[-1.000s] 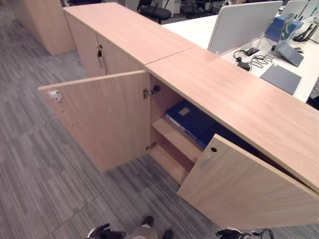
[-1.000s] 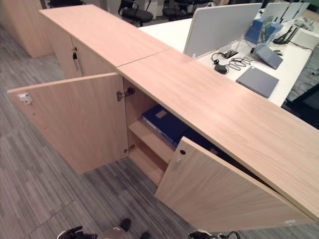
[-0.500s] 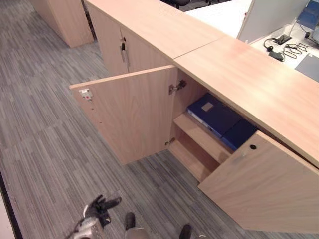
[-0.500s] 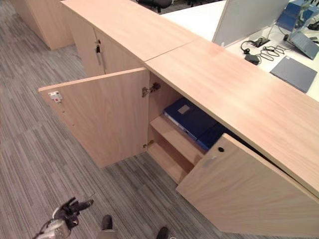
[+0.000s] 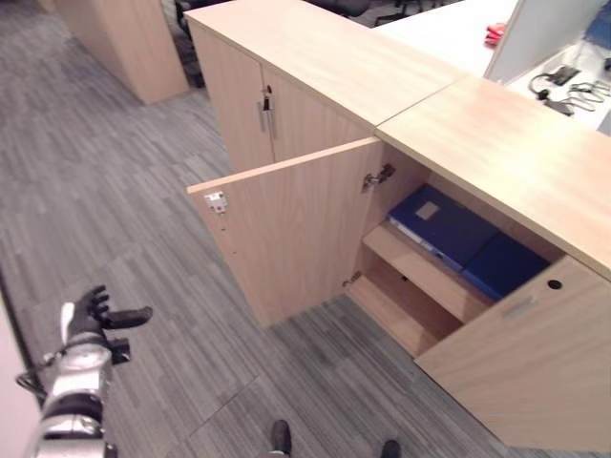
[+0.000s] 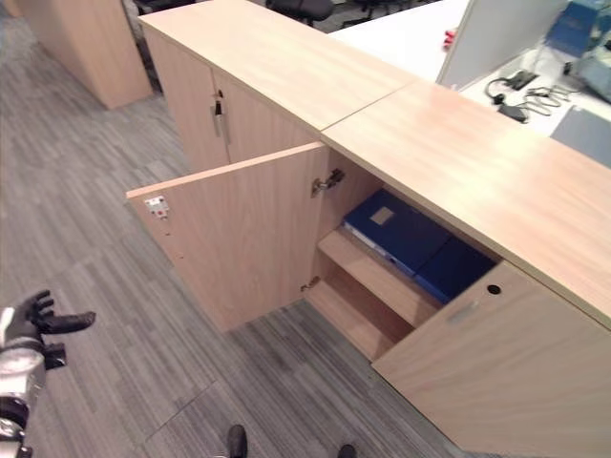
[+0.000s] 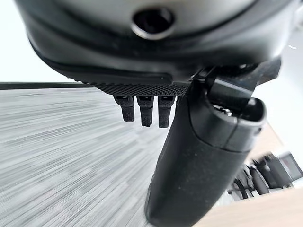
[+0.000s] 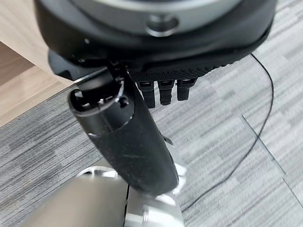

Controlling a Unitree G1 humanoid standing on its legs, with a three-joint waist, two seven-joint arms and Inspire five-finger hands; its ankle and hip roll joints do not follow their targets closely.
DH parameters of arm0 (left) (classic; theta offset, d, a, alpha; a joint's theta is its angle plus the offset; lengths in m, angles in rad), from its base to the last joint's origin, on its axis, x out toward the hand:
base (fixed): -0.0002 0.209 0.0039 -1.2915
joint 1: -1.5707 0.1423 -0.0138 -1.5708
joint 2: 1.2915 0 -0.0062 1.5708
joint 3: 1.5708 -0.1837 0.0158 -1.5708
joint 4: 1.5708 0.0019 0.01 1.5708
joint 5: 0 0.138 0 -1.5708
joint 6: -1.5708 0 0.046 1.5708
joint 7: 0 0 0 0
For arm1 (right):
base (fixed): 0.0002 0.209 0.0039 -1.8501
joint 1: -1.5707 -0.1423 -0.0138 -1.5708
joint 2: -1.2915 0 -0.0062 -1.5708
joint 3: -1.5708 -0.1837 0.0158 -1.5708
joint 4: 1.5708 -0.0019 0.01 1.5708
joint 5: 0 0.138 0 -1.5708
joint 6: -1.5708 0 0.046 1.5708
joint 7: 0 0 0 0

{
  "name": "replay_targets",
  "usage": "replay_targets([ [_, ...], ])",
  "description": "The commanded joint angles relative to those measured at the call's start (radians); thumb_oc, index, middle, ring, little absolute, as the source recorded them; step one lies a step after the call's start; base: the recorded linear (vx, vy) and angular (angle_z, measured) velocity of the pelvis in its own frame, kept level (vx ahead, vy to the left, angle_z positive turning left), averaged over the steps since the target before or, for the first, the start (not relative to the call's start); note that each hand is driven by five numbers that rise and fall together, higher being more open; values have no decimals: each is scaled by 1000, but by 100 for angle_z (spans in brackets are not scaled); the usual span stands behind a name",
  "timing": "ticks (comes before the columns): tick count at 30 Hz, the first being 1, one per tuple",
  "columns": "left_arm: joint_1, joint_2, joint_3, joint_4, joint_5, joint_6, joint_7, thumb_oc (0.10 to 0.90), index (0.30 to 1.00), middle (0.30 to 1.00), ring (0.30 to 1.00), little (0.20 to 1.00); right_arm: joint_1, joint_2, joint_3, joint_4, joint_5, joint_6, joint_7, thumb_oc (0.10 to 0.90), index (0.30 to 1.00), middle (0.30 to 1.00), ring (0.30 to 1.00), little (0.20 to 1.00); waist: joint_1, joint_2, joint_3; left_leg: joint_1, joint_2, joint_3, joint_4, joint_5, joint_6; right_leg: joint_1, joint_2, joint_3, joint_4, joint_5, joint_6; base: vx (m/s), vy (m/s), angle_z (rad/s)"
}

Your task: Put the empty folder in the office cabinet

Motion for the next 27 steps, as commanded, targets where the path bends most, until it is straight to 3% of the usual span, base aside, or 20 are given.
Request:
replay_targets([
  [1, -175, 111, -53, 5, 100, -53, 12, 800, 900, 900, 900, 900, -1, -37, 41, 16, -1, 8, 22, 800, 900, 900, 900, 900, -22, 30, -10, 6, -2, -14, -3, -100, 10, -10, -52, -3, -31, 115, 105, 35, 115, -44],
  [9, -410, 115, -349, -67, 282, -53, -38, 800, 900, 900, 900, 900, 19, -39, 47, -13, 23, -1, 35, 800, 900, 900, 900, 900, -50, 6, -13, 36, -22, 34, -3, -128, 25, -27, -74, -20, -38, 194, 118, 12, 69, -16],
  [10, -496, 103, -443, -40, 388, -50, -29, 800, 900, 900, 900, 900, 21, -37, 61, -26, 28, -7, 39, 800, 900, 900, 900, 900, -63, 4, -16, 39, -26, 40, -2, -133, 28, -31, -79, -23, -38, 200, 118, 8, 50, -10],
  [11, -500, 102, -447, -38, 388, -51, -28, 800, 900, 900, 900, 900, 21, -36, 60, -26, 28, -7, 39, 800, 900, 900, 900, 900, -61, 3, -15, 40, -26, 40, -2, -134, 28, -31, -79, -22, -38, 200, 118, 4, 47, -8],
  [16, -673, 56, -657, 72, 667, -26, 25, 800, 900, 900, 900, 900, 32, -43, 104, -80, 21, -29, 35, 800, 900, 900, 900, 900, -93, 5, -17, 61, -26, 53, -1, -164, 26, -38, -73, -14, -37, 217, 118, 22, 34, -11],
  [24, -785, -3, -771, 130, 799, -13, 50, 800, 900, 900, 900, 900, 35, -46, 129, -84, 14, -44, 36, 800, 900, 900, 900, 900, -122, -2, -12, 77, -35, 74, 0, -177, 32, -56, -77, 6, -36, 242, 118, 6, 32, -13],
  [27, -771, -2, -781, -36, 836, -16, 66, 800, 900, 900, 900, 900, 37, -34, 126, -64, 22, -48, 34, 800, 900, 900, 900, 900, -118, -8, -6, 77, -36, 72, 1, -181, 32, -59, -81, -1, -35, 251, 118, -13, 1, -12],
])
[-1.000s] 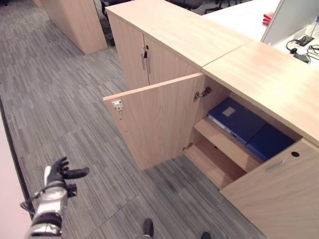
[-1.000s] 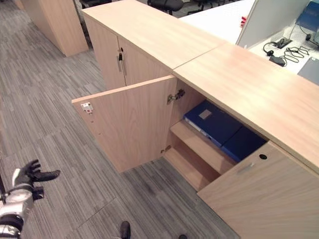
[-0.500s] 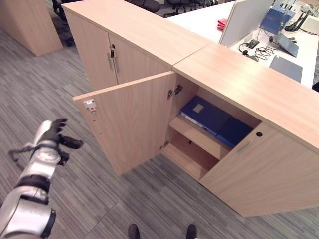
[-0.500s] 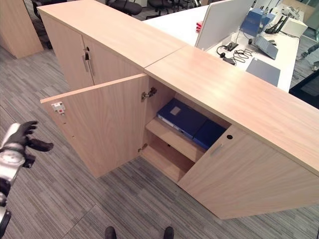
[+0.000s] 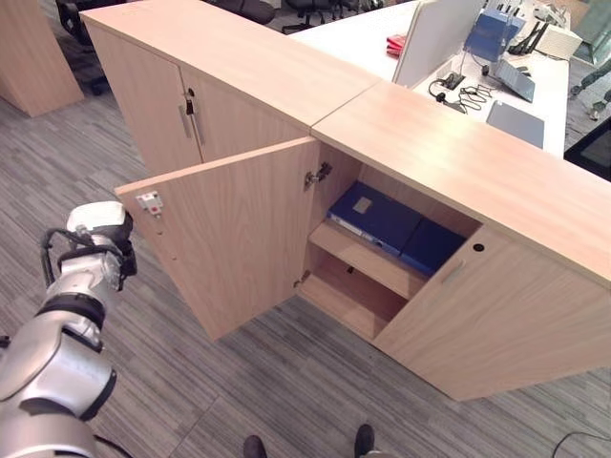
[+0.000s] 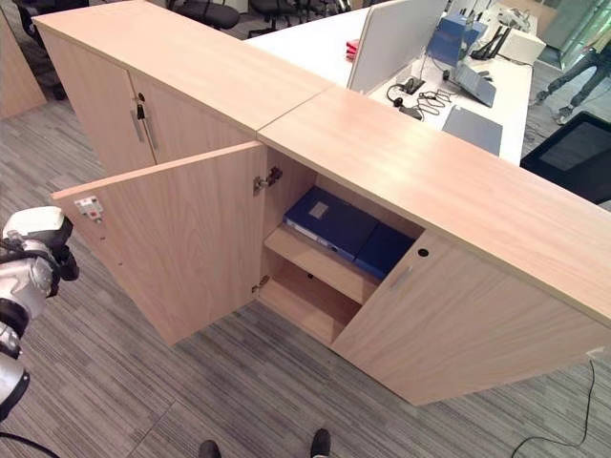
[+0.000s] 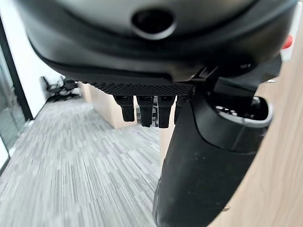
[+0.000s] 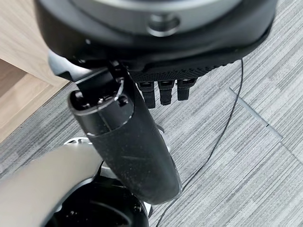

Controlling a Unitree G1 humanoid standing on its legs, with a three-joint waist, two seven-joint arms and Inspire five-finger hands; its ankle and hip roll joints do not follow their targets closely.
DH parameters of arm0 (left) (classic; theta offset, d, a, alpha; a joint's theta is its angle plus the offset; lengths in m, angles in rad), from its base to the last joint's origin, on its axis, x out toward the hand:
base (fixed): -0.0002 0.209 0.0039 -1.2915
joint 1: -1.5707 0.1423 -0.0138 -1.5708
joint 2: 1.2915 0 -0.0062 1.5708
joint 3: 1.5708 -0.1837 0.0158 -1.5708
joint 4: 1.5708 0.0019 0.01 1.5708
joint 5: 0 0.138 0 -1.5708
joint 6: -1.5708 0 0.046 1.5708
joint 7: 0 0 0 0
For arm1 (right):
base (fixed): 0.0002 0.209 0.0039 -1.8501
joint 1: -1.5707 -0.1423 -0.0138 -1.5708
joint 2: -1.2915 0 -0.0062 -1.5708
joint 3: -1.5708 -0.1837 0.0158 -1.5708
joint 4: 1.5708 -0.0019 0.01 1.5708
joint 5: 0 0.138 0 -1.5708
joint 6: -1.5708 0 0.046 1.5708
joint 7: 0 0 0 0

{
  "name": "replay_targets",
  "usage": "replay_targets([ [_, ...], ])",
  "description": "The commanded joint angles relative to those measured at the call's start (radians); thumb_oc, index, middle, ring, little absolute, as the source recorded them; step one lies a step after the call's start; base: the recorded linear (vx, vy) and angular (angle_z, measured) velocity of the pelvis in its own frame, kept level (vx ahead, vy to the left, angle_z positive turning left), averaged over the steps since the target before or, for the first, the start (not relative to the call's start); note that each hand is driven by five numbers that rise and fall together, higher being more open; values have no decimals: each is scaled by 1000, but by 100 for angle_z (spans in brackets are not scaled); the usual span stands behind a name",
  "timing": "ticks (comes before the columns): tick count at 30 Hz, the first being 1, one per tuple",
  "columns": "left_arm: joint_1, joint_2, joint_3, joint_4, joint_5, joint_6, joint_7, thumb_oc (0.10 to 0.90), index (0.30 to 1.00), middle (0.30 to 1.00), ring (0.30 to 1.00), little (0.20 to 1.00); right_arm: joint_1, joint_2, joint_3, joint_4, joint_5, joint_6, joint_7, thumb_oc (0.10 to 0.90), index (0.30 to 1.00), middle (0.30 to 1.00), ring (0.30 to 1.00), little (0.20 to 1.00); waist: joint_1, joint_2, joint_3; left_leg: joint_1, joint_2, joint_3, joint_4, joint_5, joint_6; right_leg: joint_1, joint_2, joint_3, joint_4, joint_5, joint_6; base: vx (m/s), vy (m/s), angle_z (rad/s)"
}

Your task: Put the empty folder in the office cabinet

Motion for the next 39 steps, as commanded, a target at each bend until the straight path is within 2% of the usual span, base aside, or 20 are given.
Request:
replay_targets([
  [1, -283, -69, 11, -137, 71, -93, 111, 800, 900, 900, 900, 900, -31, -60, 48, 20, 20, -13, 1, 800, 900, 900, 900, 900, -41, 66, 16, 45, 0, -63, 2, -152, -5, 25, -39, -8, -61, 122, 89, 0, 0, 0],
  [2, -266, -66, 19, -204, 77, -96, 111, 800, 900, 900, 900, 900, -29, -56, 46, 23, 19, -13, 1, 800, 900, 900, 900, 900, -38, 65, 15, 44, -1, -65, 2, -153, -4, 27, -40, -12, -61, 120, 89, -74, -24, 6],
  [4, -110, -96, 122, -476, 17, -131, 88, 800, 900, 900, 900, 900, -20, -33, 29, 36, 22, -10, -2, 800, 900, 900, 900, 900, -17, 49, 20, 29, -12, -71, 7, -138, 2, 27, -58, -39, -59, 121, 89, -73, -29, 6],
  [6, -11, -135, 186, -606, -44, -164, 62, 800, 900, 900, 900, 900, -24, -22, 16, 47, 20, -5, -2, 800, 900, 900, 900, 900, -9, 49, 19, 28, -17, -84, 8, -139, 3, 36, -65, -53, -57, 121, 89, 5, -8, 23],
  [7, -7, -134, 190, -609, -43, -162, 61, 800, 900, 900, 900, 900, -24, -23, 17, 47, 20, -5, -2, 800, 900, 900, 900, 900, -11, 50, 18, 28, -17, -84, 8, -139, 3, 36, -65, -53, -57, 121, 89, 17, -12, 42],
  [8, 100, -196, 244, -721, -118, -195, 24, 800, 900, 900, 900, 900, -28, -12, 9, 57, 17, 0, -1, 800, 900, 900, 900, 900, 0, 47, 17, 28, -23, -95, 10, -142, 5, 45, -71, -64, -53, 118, 89, 17, -13, 39],
  [11, 245, -313, 316, -863, -257, -229, -32, 800, 900, 900, 900, 900, -48, 2, -2, 64, 16, 6, -2, 800, 900, 900, 900, 900, 17, 43, 14, 30, -30, -111, 12, -146, 9, 56, -82, -83, -46, 113, 89, 22, -18, 24],
  [12, 247, -313, 317, -865, -257, -228, -33, 800, 900, 900, 900, 900, -48, 2, -1, 64, 16, 6, -2, 800, 900, 900, 900, 900, 16, 44, 14, 30, -30, -112, 12, -146, 9, 57, -82, -84, -46, 113, 89, 25, -28, 26],
  [13, 309, -368, 340, -931, -318, -241, -57, 800, 900, 900, 900, 900, -65, 10, -3, 61, 18, 6, -5, 800, 900, 900, 900, 900, 27, 41, 13, 30, -33, -122, 14, -148, 11, 64, -86, -94, -42, 112, 89, 16, -20, 23],
  [14, 310, -368, 341, -933, -318, -240, -57, 800, 900, 900, 900, 900, -65, 10, -3, 61, 18, 6, -5, 800, 900, 900, 900, 900, 26, 42, 13, 30, -33, -123, 14, -148, 11, 65, -86, -95, -42, 111, 89, 26, -40, 16],
  [15, 351, -410, 342, -1000, -362, -258, -70, 800, 900, 900, 900, 900, -87, 18, 2, 58, 20, 5, -13, 800, 900, 900, 900, 900, 36, 40, 12, 31, -35, -132, 15, -150, 12, 71, -88, -103, -39, 108, 89, 16, -28, 9],
  [17, 369, -427, 330, -1066, -364, -272, -77, 800, 900, 900, 900, 900, -105, 24, 15, 51, 24, 2, -19, 800, 900, 900, 900, 900, 44, 39, 11, 31, -37, -140, 16, -151, 12, 78, -90, -112, -36, 106, 89, 13, -26, 8],
  [21, 364, -443, 297, -1139, -343, -286, -77, 800, 900, 900, 900, 900, -122, 35, 39, 38, 30, -2, -27, 800, 900, 900, 900, 900, 51, 36, 11, 27, -40, -150, 19, -149, 14, 81, -95, -124, -32, 102, 89, 2, -30, 13],
  [25, 346, -447, 230, -1282, -372, -311, -122, 800, 900, 900, 900, 900, -143, 51, 64, 36, 42, -2, -37, 800, 900, 900, 900, 900, 57, 43, 15, 32, -36, -159, 19, -150, 11, 90, -91, -135, -24, 97, 89, -4, -20, 12],
  [29, 332, -455, 178, -1305, -396, -315, -149, 800, 900, 900, 900, 900, -141, 62, 73, 57, 47, 1, -36, 800, 900, 900, 900, 900, 57, 44, 13, 32, -40, -160, 18, -147, 12, 92, -94, -140, -20, 100, 89, -1, -13, -8],
  [35, 299, -470, 112, -1306, -440, -305, -181, 800, 900, 900, 900, 900, -138, 73, 78, 98, 64, 8, -36, 800, 900, 900, 900, 900, 54, 58, 20, 38, -34, -170, 23, -146, 8, 103, -90, -145, -9, 70, 89, 0, -28, -11],
  [39, 275, -502, 52, -1302, -515, -293, -220, 800, 900, 900, 900, 900, -140, 79, 89, 110, 82, 7, -34, 800, 900, 900, 900, 900, 46, 72, 19, 45, -22, -171, 28, -144, 1, 113, -79, -136, -10, 13, 89, 6, -60, -11],
])
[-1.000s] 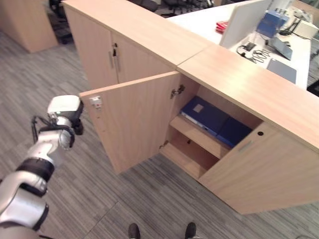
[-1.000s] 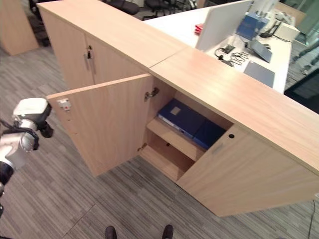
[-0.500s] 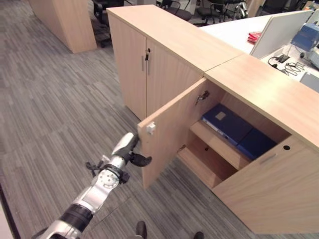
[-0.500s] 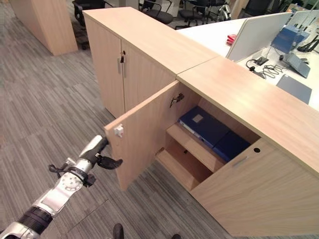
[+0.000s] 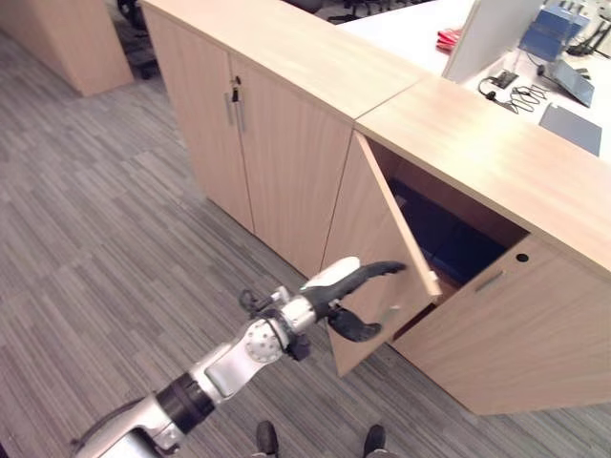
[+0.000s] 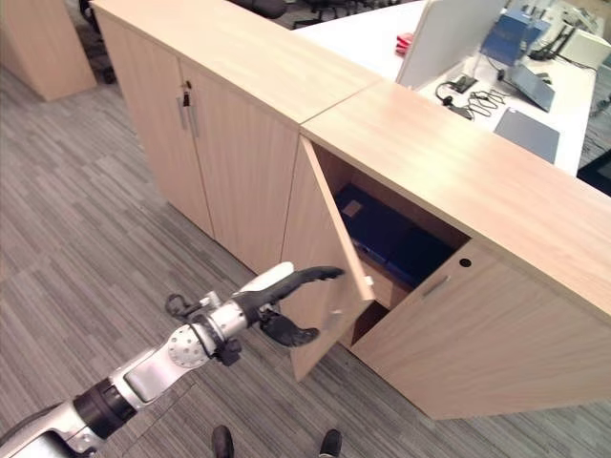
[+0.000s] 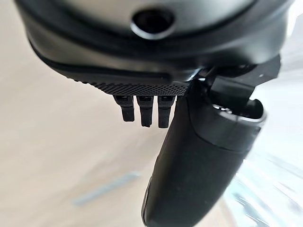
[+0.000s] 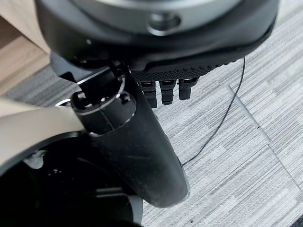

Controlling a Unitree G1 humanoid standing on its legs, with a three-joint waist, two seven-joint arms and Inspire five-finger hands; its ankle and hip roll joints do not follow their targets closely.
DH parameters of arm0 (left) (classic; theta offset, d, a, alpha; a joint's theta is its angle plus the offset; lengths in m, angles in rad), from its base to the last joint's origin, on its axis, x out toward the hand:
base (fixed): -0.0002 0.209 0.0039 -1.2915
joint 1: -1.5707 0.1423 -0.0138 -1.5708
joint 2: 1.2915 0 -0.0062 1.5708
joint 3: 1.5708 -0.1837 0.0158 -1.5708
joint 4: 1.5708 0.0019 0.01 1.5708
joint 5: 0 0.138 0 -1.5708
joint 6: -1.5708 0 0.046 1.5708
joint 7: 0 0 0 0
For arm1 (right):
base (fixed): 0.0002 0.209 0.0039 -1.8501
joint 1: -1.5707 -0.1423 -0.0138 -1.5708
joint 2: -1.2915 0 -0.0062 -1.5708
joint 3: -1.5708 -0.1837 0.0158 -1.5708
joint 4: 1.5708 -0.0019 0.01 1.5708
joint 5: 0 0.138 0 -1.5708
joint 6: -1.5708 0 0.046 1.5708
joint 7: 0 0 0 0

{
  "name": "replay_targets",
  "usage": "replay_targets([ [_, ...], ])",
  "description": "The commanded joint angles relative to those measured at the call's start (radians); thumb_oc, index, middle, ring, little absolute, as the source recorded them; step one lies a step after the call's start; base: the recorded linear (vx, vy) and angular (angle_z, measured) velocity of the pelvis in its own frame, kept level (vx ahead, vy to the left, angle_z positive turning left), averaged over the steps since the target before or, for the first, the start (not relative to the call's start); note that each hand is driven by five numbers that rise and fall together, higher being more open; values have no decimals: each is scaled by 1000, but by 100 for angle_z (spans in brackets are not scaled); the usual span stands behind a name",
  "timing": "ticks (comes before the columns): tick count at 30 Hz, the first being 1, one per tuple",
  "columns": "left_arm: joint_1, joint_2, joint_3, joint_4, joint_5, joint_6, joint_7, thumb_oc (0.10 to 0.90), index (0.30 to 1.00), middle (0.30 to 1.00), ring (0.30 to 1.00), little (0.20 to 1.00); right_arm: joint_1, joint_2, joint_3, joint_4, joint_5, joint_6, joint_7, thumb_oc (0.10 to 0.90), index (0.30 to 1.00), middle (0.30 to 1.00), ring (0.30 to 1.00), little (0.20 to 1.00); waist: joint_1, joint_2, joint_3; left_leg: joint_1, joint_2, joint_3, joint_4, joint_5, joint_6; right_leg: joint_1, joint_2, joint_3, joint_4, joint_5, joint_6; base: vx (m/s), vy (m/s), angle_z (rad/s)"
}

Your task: Put the empty folder in the office cabinet

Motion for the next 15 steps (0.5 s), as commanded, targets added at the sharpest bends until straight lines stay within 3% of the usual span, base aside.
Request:
replay_targets([
  [1, -145, -98, 51, -81, -80, -108, 1, 800, 900, 900, 900, 900, -69, 23, 30, 20, 63, -25, 7, 800, 900, 900, 900, 900, 16, 61, -36, 28, 26, -98, 24, -160, -11, 22, -25, -25, 9, 67, 58, 5, -61, -13],
  [4, -157, -109, 29, -71, -105, -101, -15, 800, 900, 900, 900, 900, -82, 24, 41, 11, 79, -27, 6, 800, 900, 900, 900, 900, 15, 67, -30, 36, 43, -86, 28, -158, -21, 29, -10, -28, -5, 26, 56, -7, -122, -11],
  [11, -139, -107, 27, -16, -145, -78, 7, 800, 900, 900, 900, 900, -98, 66, 128, -48, 117, -39, -7, 800, 900, 900, 900, 900, 14, 96, -30, 48, 135, -31, 35, -119, -76, 32, 70, 11, -49, -51, 15, 21, -180, -25],
  [15, -119, -115, 46, 50, -131, -72, 44, 800, 900, 900, 900, 900, -79, 56, 180, -90, 137, -54, -15, 800, 900, 900, 900, 900, -27, 133, -23, 66, 210, -3, 14, -67, -119, 28, 151, 51, -49, -113, -24, 58, -267, -22],
])
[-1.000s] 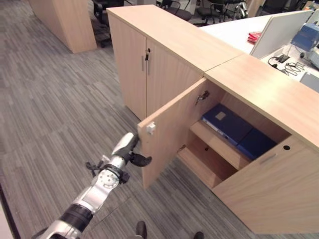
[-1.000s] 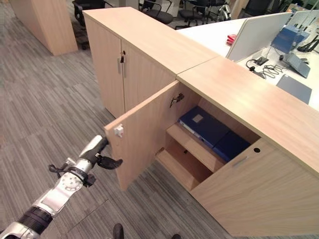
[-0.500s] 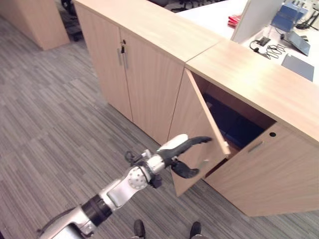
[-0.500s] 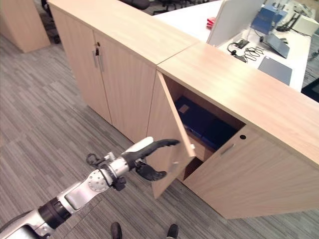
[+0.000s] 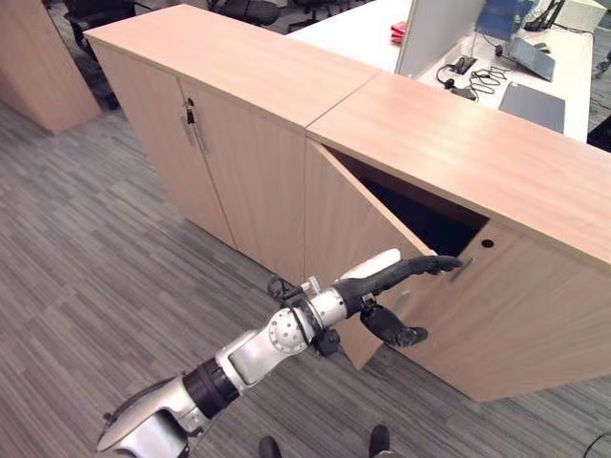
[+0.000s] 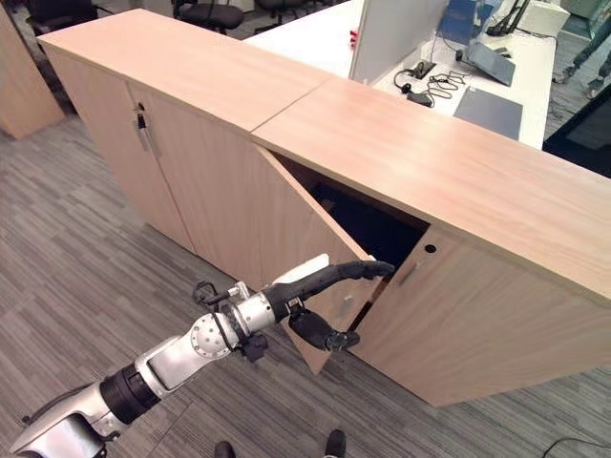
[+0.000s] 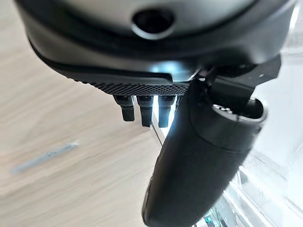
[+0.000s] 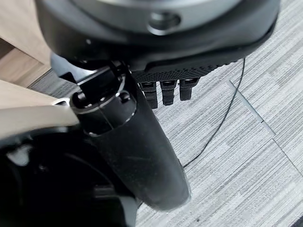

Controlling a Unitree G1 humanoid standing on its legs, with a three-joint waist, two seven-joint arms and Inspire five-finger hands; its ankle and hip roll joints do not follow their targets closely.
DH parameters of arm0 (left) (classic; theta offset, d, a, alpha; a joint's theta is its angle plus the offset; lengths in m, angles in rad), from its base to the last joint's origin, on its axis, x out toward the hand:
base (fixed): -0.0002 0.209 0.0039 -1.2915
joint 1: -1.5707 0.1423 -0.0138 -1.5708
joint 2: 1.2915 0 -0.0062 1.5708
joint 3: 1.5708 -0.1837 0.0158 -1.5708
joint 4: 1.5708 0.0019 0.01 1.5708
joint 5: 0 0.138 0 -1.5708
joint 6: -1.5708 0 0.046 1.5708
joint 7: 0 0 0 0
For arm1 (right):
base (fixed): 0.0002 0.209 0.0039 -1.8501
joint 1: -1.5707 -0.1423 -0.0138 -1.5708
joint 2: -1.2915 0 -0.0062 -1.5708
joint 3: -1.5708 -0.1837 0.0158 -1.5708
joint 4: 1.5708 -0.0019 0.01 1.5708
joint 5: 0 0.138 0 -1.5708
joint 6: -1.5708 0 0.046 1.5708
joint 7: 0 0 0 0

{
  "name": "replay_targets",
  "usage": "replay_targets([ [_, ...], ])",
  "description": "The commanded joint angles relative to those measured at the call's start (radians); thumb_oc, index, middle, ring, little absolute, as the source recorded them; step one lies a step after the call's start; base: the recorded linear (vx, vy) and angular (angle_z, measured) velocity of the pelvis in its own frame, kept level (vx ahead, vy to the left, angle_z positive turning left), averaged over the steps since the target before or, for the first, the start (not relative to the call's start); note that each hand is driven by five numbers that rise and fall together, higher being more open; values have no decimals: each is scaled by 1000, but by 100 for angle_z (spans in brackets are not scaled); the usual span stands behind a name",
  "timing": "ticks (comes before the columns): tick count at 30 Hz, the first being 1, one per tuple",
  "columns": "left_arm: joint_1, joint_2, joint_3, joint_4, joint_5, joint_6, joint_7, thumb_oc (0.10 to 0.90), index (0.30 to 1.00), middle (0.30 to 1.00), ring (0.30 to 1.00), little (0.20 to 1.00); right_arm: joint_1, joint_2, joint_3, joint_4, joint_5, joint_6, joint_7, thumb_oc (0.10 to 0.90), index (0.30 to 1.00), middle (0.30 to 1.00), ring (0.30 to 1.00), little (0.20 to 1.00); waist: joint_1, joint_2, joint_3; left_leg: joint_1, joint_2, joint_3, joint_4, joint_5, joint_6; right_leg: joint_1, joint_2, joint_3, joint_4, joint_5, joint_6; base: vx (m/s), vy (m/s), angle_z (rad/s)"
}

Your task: Put the empty folder in the office cabinet

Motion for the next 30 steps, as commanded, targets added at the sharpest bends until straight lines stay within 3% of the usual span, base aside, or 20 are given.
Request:
replay_targets([
  [1, -103, -78, 64, 10, -18, -72, 57, 800, 900, 900, 900, 900, -85, 89, 60, -69, 67, -55, 3, 800, 900, 900, 900, 900, -25, 51, -15, 4, 105, -87, 9, -46, -59, 10, 41, -1, 3, -94, 25, 41, -230, -17],
  [6, -83, -89, 89, 67, -52, -54, 63, 800, 900, 900, 900, 900, -76, 77, 77, -65, 62, -59, 4, 800, 900, 900, 900, 900, -56, 87, -2, -4, 171, -71, 1, 12, -95, -1, 118, 38, 3, -139, -14, 29, -226, -34],
  [10, -31, -91, 108, 77, -187, -44, 31, 800, 900, 900, 900, 900, -47, 74, 78, -35, 55, -65, 8, 800, 900, 900, 900, 900, -84, 115, 8, -10, 235, -60, 1, 82, -127, 12, 189, 49, 3, -182, -57, 40, -234, -11],
  [13, -8, -83, 108, 68, -219, -40, 20, 800, 900, 900, 900, 900, -38, 84, 84, -29, 50, -68, 7, 800, 900, 900, 900, 900, -91, 125, 12, -13, 255, -46, 3, 117, -135, 20, 208, 49, 3, -198, -71, 41, -172, -5],
  [16, 9, -82, 97, 67, -263, -34, 5, 800, 900, 900, 900, 900, -44, 95, 86, -20, 52, -65, -4, 800, 900, 900, 900, 900, -103, 140, 16, -35, 285, 20, 47, 159, -153, 59, 230, 28, 3, -244, -92, 41, -197, 14],
  [18, 24, -74, 104, 63, -282, -30, 11, 800, 900, 900, 900, 900, -58, 97, 89, -18, 62, -69, -16, 800, 900, 900, 900, 900, -94, 139, 24, -49, 263, -6, 109, 122, -142, 67, 235, 38, 3, -248, -104, -51, -115, 22],
  [19, 39, -69, 114, 54, -289, -29, 14, 800, 900, 900, 900, 900, -65, 98, 98, -26, 72, -71, -18, 800, 900, 900, 900, 900, -79, 132, 33, -76, 201, -84, 158, 61, -93, 56, 231, 49, 3, -226, -116, -101, -80, 3],
  [20, 47, -65, 117, 51, -291, -29, 11, 800, 900, 900, 900, 900, -69, 99, 106, -35, 74, -71, -16, 800, 900, 900, 900, 900, -71, 125, 32, -94, 150, -144, 180, -2, -66, 54, 225, 58, 3, -222, -113, -98, -58, -10],
  [24, 78, -44, 135, 53, -309, -39, 5, 800, 900, 900, 900, 900, -85, 114, 144, -61, 64, -70, -6, 800, 900, 900, 900, 900, -52, 121, 29, -116, 12, -285, 212, -114, -13, 47, 238, 116, 3, -200, -111, 3, 9, -51],
  [25, 74, -3, 149, 49, -288, -42, -4, 800, 900, 900, 900, 900, -85, 109, 151, -72, 40, -69, 5, 800, 900, 900, 900, 900, -54, 126, 27, -117, -22, -323, 235, -142, -8, 51, 246, 147, 3, -188, -111, -1, 82, -65],
  [27, 69, 60, 171, 50, -279, -47, -14, 800, 900, 900, 900, 900, -72, 103, 148, -72, 14, -68, 19, 800, 900, 900, 900, 900, -59, 129, 24, -130, -58, -361, 252, -153, -3, 44, 249, 175, 6, -176, -110, -4, 86, -84],
  [30, 56, 164, 177, 57, -283, -54, -60, 800, 900, 900, 900, 900, -34, 85, 129, -49, -32, -68, 46, 800, 900, 900, 900, 900, -75, 143, 8, -93, -62, -351, 229, -167, 4, 50, 258, 203, 11, -171, -104, 32, 113, -55],
])
